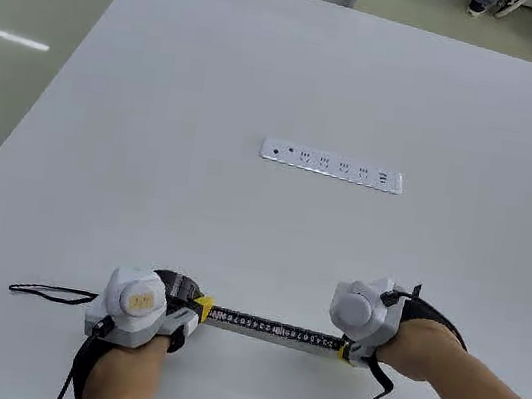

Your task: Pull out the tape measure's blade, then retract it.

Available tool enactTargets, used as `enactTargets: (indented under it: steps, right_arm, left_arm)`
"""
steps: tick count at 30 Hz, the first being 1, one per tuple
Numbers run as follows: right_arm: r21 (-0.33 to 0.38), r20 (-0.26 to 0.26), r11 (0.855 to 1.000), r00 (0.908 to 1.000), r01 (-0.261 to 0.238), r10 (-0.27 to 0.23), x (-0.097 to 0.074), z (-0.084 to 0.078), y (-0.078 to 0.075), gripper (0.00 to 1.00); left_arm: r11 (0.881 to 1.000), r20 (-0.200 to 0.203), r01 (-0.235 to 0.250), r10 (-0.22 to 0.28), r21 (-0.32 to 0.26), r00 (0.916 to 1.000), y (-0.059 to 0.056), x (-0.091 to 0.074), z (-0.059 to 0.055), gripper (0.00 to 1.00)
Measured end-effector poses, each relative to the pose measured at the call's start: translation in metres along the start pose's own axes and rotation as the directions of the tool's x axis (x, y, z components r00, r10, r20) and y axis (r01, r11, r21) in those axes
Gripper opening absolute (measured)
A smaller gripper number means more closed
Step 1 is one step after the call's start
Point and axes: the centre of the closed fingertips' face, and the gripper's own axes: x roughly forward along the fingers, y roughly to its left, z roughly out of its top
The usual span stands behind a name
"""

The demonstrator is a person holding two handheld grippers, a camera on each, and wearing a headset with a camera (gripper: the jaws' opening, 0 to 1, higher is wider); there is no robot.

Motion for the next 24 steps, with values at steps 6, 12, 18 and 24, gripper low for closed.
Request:
enactTargets:
  steps: [6,12,18,24]
  right_arm:
    - [-0.007,0.0,1.0,1.0,0.001,-0.001,0.0,0.0,-0.001,0.14]
    - [-0.047,0.031,0.999,0.9995,-0.011,0.012,0.001,0.006,0.0,0.14]
    - [-0.041,0.032,0.999,0.9994,-0.013,0.015,0.004,0.011,0.001,0.14]
    - [-0.033,0.04,0.999,0.999,-0.016,0.018,0.003,0.014,0.003,0.14]
  left_arm:
    - [1.0,0.0,0.001,-0.001,-0.002,1.0,0.0,0.0,0.0,0.65]
    - [0.999,-0.011,0.037,-0.037,-0.004,0.9992,-0.001,-0.002,0.0,0.65]
    - [0.999,-0.008,0.033,-0.033,-0.001,0.9994,-0.001,-0.002,0.0,0.65]
    - [0.999,-0.01,0.039,-0.039,0.0,0.9992,-0.001,-0.002,-0.001,0.65]
